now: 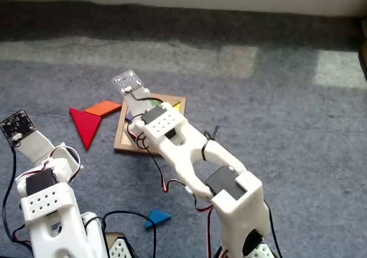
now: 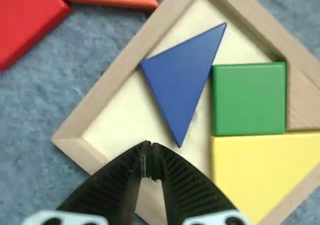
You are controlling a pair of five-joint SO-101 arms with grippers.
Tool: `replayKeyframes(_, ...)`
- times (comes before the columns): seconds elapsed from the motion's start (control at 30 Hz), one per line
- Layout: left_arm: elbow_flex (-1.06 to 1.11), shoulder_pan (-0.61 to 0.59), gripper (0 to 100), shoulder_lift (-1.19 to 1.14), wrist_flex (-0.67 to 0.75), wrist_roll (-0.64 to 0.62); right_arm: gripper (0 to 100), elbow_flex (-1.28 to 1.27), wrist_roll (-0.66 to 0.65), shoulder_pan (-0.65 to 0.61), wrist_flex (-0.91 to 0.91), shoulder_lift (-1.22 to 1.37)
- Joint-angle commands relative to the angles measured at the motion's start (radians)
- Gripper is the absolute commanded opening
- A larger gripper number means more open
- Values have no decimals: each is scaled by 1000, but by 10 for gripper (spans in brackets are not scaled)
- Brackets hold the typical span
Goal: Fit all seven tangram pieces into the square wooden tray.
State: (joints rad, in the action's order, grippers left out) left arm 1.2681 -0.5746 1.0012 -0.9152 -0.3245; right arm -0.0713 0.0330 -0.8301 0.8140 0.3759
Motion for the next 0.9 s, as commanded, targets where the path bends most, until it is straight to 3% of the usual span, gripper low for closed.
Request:
replayKeyframes(0.0, -47, -15, 5, 15, 17, 2, 15, -8, -6, -4, -19, -139)
replayKeyframes(0.23, -47, -15, 5, 15, 17, 2, 37, -111, -5, -4, -222, -179)
replayKeyframes(0.4, -47, -15, 5, 15, 17, 2, 193, -113, -5, -4, -226, -177)
replayKeyframes(0.6, -47, -15, 5, 15, 17, 2, 210, -84, -11, -2, -226, -120)
replayKeyframes(0.7, -47, -15, 5, 15, 18, 2, 210, -2, -14, 1, -189, -61)
replayKeyframes(0.87, -47, -15, 5, 15, 18, 0, 262, 226, -74, -1, 36, 41)
